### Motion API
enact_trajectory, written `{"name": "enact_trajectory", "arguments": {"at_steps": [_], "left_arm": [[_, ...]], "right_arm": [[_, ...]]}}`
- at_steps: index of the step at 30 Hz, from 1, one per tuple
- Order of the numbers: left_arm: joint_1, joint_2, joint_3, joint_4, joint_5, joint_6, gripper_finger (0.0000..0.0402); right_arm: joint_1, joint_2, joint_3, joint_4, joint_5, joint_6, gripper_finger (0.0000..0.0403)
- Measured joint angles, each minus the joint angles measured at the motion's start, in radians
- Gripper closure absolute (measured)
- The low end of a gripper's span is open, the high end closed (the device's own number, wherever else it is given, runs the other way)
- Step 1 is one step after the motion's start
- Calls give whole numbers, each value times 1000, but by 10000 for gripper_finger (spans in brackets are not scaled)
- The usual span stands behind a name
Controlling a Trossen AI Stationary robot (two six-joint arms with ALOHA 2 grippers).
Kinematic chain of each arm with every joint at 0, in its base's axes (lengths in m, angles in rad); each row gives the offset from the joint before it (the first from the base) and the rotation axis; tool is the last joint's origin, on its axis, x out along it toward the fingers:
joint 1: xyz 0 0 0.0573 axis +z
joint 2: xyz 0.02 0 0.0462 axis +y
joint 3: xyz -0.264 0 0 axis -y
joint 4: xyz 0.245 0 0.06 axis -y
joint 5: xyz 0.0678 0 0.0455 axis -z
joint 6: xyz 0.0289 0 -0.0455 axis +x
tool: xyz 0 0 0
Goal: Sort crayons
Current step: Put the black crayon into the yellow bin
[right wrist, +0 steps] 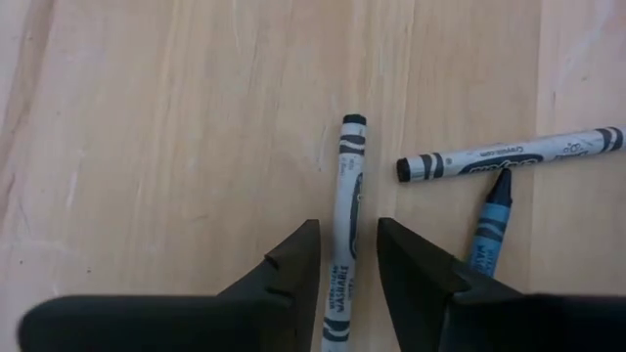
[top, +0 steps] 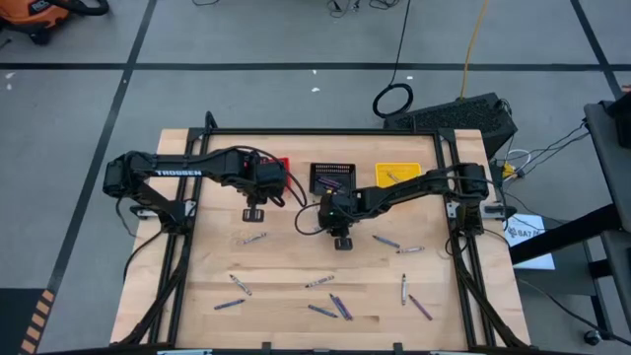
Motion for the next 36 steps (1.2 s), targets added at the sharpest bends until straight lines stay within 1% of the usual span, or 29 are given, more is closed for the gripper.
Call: {"name": "enact_trajectory", "arguments": {"at_steps": [9,15,19,22,29,31,34,36], "left_arm": [[0,0,0,-3,0,1,356],[0,0,0,-3,0,3,356],[0,0,0,-3,0,3,356],[0,0,0,-1,0,2,356],[0,0,0,48,0,0,356],[0,0,0,63,0,0,356],[0,0,0,86,8,0,356],[0,0,0,110,32,0,356]], "right_arm": [[-1,-1,0,-28,-1,0,395],[-10,-5,0,-43,-50,0,397],[-7,-39,-3,-111,-59,13,400],[-9,-97,-7,-175,-64,25,401],[-12,-279,-5,-292,-53,26,402],[-16,-331,-4,-326,-35,25,402],[-29,-396,-3,-404,41,24,402],[-43,-428,-3,-452,79,23,402]]}}
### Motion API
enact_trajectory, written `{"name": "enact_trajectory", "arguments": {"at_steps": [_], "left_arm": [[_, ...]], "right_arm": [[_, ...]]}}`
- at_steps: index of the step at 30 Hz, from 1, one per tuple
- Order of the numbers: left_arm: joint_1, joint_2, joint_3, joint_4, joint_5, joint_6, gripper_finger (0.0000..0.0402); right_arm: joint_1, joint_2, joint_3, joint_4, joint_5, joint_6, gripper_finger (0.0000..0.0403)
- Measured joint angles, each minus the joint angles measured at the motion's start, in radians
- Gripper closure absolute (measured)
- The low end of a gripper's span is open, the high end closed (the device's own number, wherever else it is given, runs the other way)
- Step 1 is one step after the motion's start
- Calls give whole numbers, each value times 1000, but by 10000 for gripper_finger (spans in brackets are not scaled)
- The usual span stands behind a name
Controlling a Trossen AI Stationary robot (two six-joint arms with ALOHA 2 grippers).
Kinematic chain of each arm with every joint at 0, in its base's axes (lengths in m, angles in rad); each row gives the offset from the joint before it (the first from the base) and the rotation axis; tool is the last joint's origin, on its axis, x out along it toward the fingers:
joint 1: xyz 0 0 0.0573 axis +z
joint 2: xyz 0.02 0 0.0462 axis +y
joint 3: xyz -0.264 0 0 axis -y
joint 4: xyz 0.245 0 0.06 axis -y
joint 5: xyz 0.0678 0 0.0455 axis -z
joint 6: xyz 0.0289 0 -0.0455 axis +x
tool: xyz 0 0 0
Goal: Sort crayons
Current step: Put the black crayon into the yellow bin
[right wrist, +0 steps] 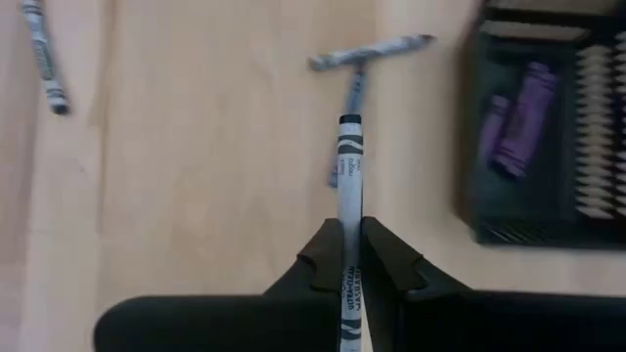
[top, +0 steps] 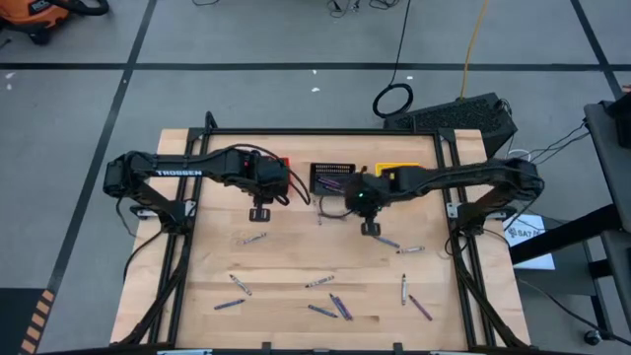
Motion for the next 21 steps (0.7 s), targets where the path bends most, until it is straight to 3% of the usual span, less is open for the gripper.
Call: {"name": "enact_trajectory", "arguments": {"at_steps": [6,21], "left_arm": [[-3,0,0,63,72,-1,356],[-107,36,0,218,74,-14,356]], "right_arm": [[-68,-52,0,-79,4,-4,402],[-308,-57,-10,-229,7,-83,403]]}}
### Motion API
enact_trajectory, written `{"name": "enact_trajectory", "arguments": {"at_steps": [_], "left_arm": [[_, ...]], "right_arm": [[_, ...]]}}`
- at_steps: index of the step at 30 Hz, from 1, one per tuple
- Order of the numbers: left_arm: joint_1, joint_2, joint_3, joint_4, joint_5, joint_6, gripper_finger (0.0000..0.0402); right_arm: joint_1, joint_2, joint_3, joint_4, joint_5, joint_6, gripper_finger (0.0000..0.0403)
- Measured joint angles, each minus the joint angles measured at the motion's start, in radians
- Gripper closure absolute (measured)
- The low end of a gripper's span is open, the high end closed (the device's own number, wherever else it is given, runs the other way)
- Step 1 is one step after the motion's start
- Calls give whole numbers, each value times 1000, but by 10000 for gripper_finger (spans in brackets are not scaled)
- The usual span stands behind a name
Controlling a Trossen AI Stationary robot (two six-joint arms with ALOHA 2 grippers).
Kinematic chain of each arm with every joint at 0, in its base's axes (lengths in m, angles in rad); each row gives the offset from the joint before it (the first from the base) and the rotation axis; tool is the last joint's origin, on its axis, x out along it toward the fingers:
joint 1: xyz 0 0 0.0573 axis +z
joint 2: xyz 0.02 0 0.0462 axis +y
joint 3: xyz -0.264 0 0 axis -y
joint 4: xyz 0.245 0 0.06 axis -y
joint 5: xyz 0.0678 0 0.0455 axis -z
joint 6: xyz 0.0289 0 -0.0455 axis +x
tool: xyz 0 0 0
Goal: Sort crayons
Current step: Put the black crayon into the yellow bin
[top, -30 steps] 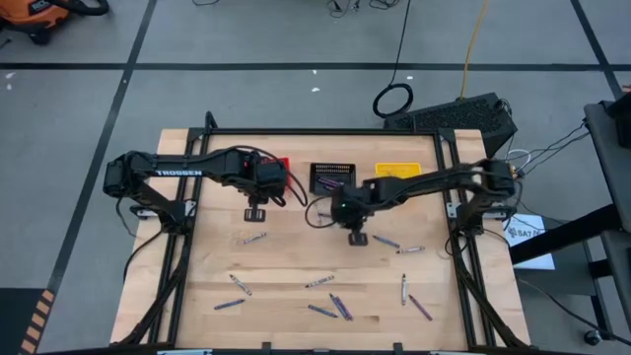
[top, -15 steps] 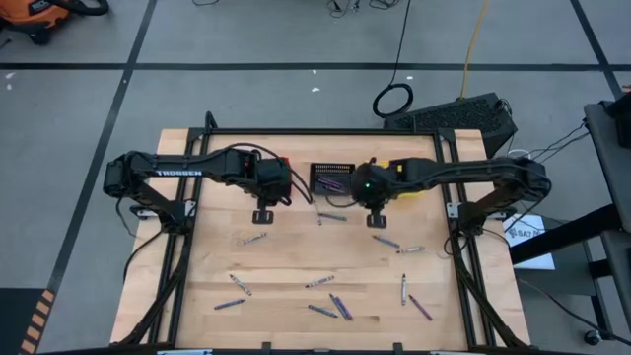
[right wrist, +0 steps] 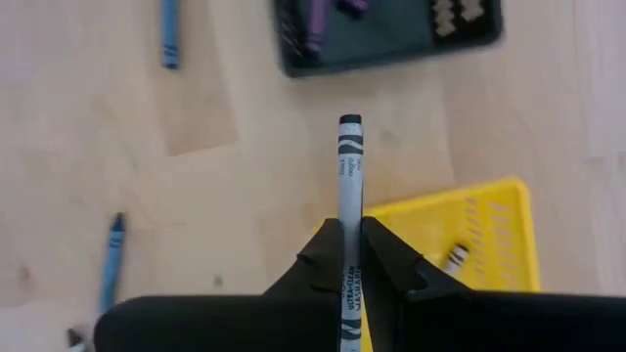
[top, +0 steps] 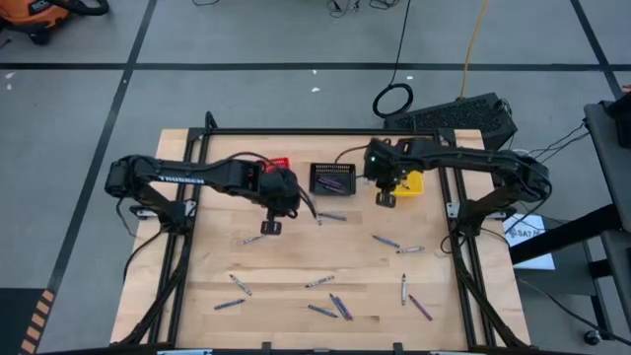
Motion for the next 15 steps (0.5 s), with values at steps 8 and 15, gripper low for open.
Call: {"name": "enact_trajectory", "arguments": {"at_steps": [8,15], "left_arm": [[-68,69,0,47,0,-38,356],[-124,108,0,142,0,-39,356]], "right_arm": [[-129,-68,-126,2,-4,-21,403],[-183,-129,-202,25,-8,-56,403]]}}
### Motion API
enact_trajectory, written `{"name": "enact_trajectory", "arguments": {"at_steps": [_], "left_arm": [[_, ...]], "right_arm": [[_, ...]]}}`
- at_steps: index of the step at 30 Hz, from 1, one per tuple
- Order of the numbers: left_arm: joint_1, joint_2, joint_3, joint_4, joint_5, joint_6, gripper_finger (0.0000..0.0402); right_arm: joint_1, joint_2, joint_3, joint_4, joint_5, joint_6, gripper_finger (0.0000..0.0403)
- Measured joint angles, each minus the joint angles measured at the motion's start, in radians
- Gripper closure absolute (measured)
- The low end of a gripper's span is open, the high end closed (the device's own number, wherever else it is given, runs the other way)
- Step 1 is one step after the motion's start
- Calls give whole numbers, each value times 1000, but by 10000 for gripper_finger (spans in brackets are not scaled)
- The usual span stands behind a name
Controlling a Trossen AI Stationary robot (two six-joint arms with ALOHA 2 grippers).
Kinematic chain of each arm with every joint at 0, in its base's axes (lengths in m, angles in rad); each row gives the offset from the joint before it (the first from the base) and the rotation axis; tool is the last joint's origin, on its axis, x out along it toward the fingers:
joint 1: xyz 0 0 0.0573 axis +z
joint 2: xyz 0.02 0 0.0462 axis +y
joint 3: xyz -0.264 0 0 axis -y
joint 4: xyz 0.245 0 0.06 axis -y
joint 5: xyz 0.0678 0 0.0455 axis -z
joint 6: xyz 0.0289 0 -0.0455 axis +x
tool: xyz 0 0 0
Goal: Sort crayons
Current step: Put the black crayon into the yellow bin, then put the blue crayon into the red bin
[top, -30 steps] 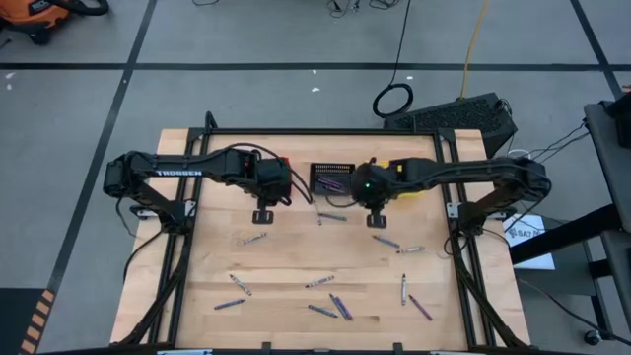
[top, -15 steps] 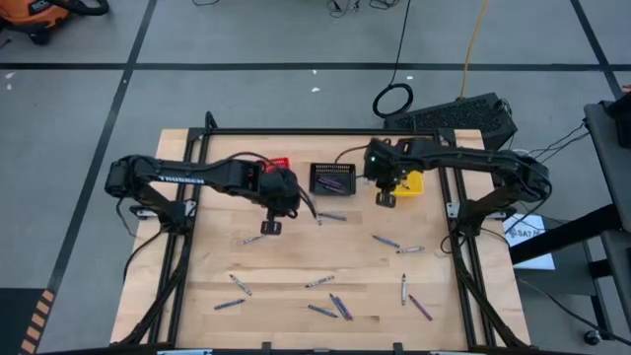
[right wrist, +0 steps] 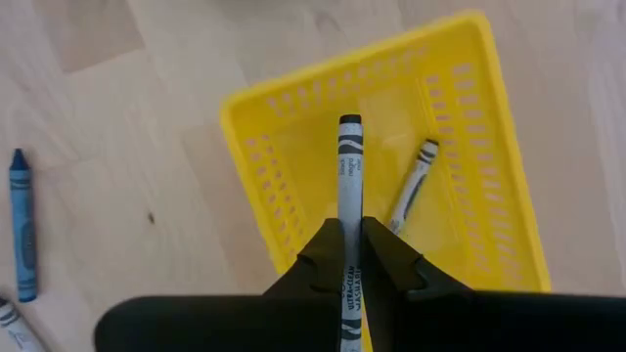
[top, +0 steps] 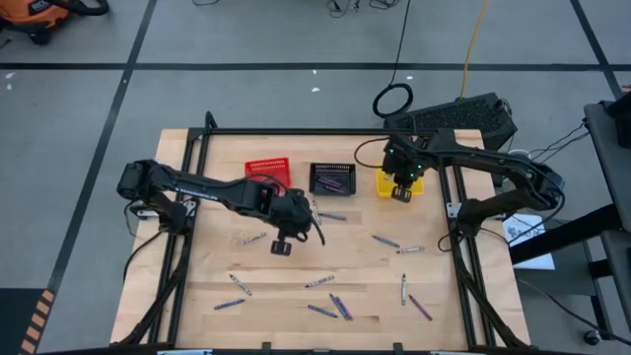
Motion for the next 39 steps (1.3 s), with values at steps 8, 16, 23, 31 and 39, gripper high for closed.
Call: {"name": "enact_trajectory", "arguments": {"at_steps": [8,16,23,31,39], "left_arm": [[-62,58,0,68,0,-3,356],[-125,97,0,140,0,-4,356],[-160,97,9,170,0,-51,356],[-202,114,9,185,-14,-119,356],[-266,212,104,181,2,-173,356]], "right_arm": [[-34,-3,-55,26,1,14,390],[-34,-3,-63,27,29,12,360],[-34,-3,-63,41,30,12,330],[-33,-3,-63,45,30,11,313],[-33,-3,-63,66,33,36,312]]}}
